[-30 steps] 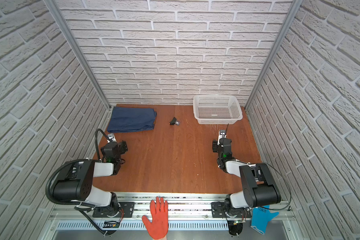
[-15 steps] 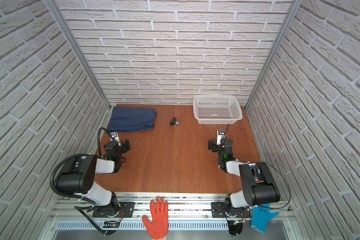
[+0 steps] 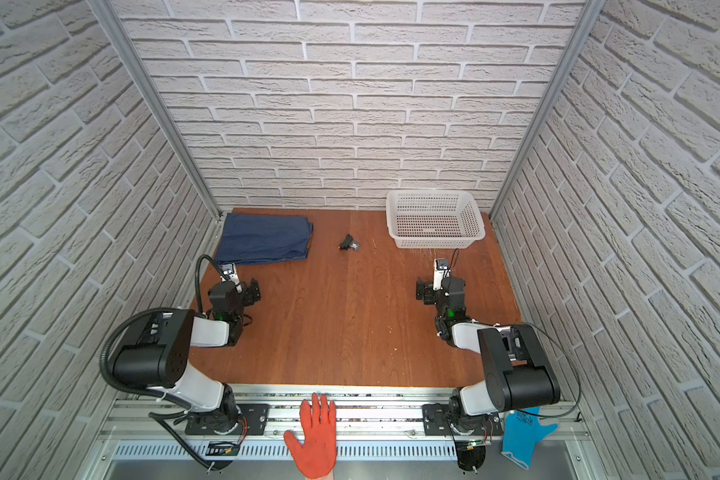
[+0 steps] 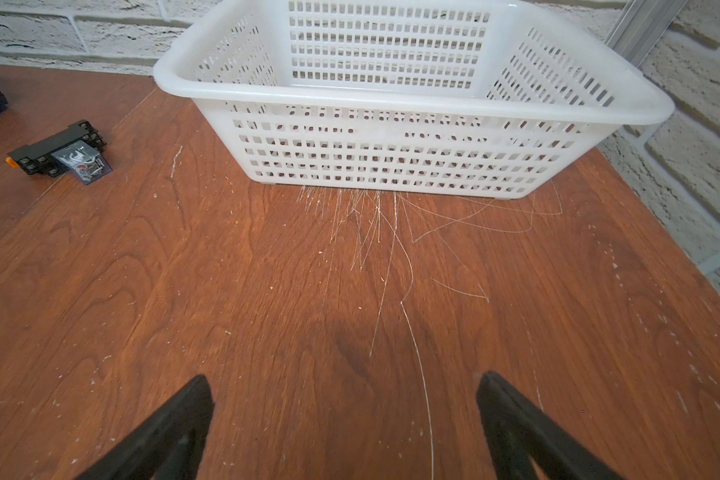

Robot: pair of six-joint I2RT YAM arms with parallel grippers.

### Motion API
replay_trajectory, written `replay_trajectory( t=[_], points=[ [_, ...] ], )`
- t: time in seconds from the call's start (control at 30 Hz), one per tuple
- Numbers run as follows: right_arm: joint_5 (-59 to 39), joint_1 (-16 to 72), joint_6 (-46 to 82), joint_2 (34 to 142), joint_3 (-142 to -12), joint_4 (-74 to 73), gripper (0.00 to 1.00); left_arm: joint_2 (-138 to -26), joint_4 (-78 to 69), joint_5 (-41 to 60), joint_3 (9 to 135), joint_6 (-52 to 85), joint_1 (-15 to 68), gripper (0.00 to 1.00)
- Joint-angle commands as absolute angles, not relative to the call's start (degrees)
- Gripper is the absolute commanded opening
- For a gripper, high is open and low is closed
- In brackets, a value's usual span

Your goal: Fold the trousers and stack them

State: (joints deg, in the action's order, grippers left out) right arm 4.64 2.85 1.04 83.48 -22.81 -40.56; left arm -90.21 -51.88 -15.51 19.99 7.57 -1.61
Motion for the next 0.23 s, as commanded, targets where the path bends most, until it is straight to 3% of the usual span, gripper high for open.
replay_trajectory(
  t=[0.0,0.2],
  points=[
    [4.69,3.16,0.53,83.41,-21.97,-43.41,1.00,-90.36,-55.52,-15.20,20.83,7.21,-1.90,0.98],
    [4.75,3.12,0.58,83.33,-21.97,-43.35,1.00,-90.27,-55.41,-15.12,20.84,7.29,-1.96,0.98]
  ],
)
